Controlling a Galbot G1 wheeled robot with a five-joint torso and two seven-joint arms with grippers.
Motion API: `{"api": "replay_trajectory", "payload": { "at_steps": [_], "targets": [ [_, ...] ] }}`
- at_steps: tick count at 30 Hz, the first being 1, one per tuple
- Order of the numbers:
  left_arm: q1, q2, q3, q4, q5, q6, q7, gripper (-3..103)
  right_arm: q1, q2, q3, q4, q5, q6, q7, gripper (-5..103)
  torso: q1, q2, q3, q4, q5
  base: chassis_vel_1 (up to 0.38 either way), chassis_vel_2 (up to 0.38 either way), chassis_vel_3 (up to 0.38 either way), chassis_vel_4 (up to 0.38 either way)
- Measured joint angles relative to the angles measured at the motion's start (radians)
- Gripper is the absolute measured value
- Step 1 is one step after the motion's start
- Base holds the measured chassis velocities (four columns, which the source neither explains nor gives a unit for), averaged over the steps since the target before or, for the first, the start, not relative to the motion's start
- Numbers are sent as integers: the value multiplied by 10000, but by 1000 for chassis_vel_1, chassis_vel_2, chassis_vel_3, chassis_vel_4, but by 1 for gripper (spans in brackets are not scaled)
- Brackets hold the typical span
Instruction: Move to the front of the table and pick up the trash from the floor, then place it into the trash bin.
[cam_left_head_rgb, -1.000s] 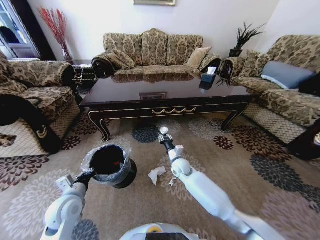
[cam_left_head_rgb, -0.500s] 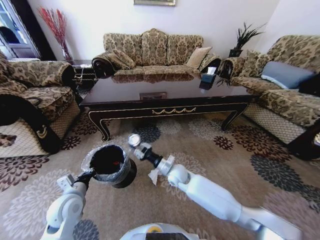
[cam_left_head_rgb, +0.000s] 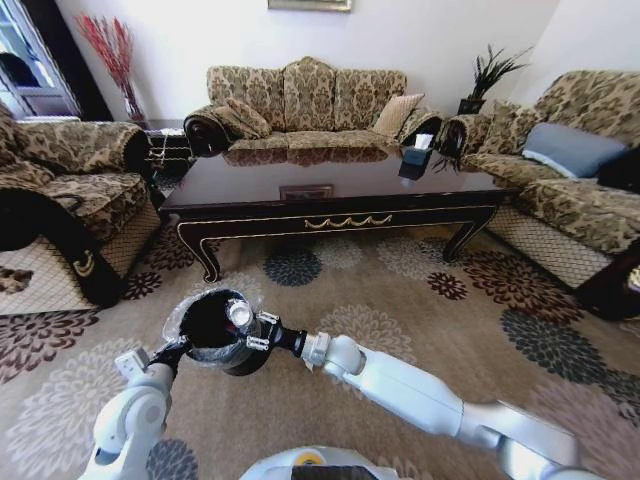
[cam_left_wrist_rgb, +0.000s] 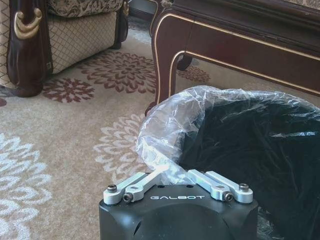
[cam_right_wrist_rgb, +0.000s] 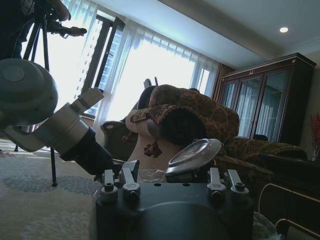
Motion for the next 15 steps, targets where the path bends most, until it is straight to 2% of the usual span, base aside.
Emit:
{"api": "replay_trajectory", "payload": {
  "at_steps": [3,5,6,7,10,11,13,15],
  "targets": [
    [-23,-10,32,31,7,-7,3,3,32,55,-5,-100,-119,109,-46,77,0,0,0,0,0,0,0,0,0],
    [-24,-12,37,43,10,-7,5,3,55,68,-5,-121,-157,139,-72,77,0,0,0,0,0,0,0,0,0],
    [-25,-12,38,60,20,-7,5,3,126,142,17,-207,-405,313,-208,88,0,0,0,-1,-1,0,0,0,0],
    [-26,-13,38,61,22,-7,5,3,167,193,40,-254,-589,416,-281,88,0,0,0,0,0,0,0,0,0],
    [-27,-5,32,63,21,-8,6,3,319,342,103,-377,-1132,718,-483,97,0,0,0,0,0,0,0,0,0],
    [-28,7,14,67,22,-9,7,3,485,483,174,-479,-1554,989,-818,99,0,0,0,0,0,0,0,0,0],
    [-29,8,2,71,22,-10,6,3,732,669,238,-649,-1993,1298,-1366,100,0,0,0,2,0,0,0,0,0],
    [-29,6,-1,72,22,-10,7,3,799,715,239,-717,-2109,1382,-1465,100,0,0,0,2,-1,0,0,0,0]
  ]
}}
